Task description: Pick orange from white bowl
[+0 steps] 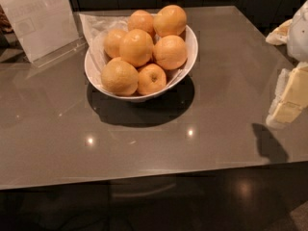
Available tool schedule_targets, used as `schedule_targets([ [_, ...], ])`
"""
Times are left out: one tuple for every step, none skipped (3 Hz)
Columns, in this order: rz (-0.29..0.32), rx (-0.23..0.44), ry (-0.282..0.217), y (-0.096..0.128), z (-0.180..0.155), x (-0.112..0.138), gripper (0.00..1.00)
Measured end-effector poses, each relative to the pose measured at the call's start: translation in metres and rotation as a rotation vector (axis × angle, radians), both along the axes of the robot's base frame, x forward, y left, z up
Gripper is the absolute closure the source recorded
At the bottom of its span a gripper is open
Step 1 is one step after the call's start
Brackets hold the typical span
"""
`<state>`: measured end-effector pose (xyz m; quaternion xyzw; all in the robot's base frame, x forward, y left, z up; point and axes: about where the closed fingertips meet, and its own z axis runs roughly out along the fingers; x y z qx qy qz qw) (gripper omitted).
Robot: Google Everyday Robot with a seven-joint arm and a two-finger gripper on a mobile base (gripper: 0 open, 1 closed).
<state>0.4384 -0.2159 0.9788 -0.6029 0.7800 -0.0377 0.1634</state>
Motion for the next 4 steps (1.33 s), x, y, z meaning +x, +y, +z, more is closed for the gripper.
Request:
schedule_targets([
  [0.001, 0.001, -0.002, 0.0, 0.0, 0.0, 0.0],
  [0.088, 0.057, -0.011, 0.024, 0.007, 0.022, 0.0],
  [0.25, 0.162, -0.008, 0.073, 0.02, 0.06, 0.0],
  [0.379, 0.219, -0.021, 0.122, 0.038, 0.097, 0.0],
])
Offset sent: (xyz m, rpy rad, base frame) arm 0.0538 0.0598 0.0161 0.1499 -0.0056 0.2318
